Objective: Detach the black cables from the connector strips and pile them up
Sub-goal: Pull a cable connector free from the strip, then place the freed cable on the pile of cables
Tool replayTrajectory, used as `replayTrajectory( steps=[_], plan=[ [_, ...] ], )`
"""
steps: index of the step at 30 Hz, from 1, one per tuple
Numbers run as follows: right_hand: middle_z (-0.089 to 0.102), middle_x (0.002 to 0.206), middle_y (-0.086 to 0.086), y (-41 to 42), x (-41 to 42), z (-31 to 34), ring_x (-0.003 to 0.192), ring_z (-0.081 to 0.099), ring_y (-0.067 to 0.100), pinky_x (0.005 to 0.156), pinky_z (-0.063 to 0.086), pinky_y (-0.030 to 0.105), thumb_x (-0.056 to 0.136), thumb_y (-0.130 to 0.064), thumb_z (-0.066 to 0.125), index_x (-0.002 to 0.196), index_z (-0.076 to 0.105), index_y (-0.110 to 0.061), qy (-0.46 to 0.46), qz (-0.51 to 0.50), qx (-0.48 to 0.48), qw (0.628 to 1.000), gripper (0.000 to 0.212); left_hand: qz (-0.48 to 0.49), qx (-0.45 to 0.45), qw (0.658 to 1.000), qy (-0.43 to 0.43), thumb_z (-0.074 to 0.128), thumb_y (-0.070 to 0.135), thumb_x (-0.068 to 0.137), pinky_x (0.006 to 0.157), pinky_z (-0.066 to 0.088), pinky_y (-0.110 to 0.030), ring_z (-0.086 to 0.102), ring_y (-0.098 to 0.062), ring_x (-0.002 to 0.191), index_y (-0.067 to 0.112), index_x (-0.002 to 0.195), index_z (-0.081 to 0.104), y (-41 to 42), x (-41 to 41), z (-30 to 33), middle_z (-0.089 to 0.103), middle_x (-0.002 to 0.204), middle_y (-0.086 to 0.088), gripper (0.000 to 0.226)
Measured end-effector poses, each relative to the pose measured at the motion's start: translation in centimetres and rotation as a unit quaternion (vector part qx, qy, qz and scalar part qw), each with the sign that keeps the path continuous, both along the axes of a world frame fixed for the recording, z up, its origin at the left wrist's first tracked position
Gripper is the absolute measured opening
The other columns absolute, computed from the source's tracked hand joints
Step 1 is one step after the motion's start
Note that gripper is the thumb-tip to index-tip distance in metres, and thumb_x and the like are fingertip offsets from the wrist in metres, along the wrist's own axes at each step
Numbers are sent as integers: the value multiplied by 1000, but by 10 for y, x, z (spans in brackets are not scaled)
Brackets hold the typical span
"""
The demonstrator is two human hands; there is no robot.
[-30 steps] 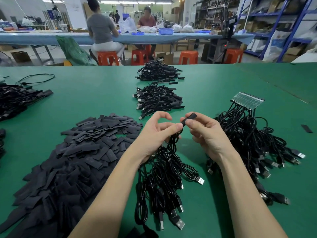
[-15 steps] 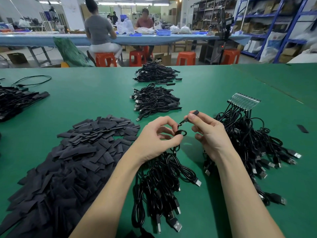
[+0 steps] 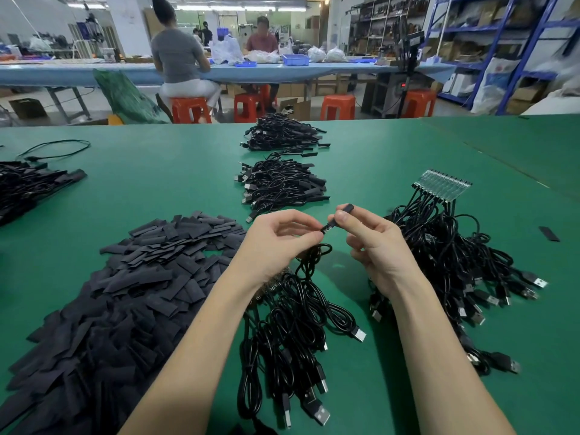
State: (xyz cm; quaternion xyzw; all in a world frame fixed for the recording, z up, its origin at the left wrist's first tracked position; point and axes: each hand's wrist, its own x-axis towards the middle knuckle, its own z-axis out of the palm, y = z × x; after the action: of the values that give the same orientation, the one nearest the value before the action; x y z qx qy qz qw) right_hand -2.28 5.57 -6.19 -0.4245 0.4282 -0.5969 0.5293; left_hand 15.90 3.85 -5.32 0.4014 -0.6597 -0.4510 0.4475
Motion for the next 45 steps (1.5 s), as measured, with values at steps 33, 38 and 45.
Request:
replayTrajectory(
  steps=[33,38,45],
  plan=[
    [66,78,11,-3,7,-7,49,24,9,41,23,17,68,-38,85,116,75,-39,3,5,-14,1000,49,-2,-57,995,84,85,6,78,77,55,-17,73,-9,82,19,87,75,-1,-4,-18,78,87,3,19],
    [74,85,17,-4,10,-8,48,25,9,43,27,14,80,-28,83,110,78,-37,37,-37,-54,997,32,28,-14,995,90,84,10,79,73,54,-17,73,-9,75,19,84,77,-4,-4,-20,78,82,-3,12],
    [78,80,6,-3,14,-11,45,53,-3,48,39,4,82,-16,82,109,78,-24,28,-56,-72,995,29,60,27,991,113,85,13,79,79,59,-27,73,-15,76,16,83,78,-2,-9,-24,77,80,-9,9]
  ],
)
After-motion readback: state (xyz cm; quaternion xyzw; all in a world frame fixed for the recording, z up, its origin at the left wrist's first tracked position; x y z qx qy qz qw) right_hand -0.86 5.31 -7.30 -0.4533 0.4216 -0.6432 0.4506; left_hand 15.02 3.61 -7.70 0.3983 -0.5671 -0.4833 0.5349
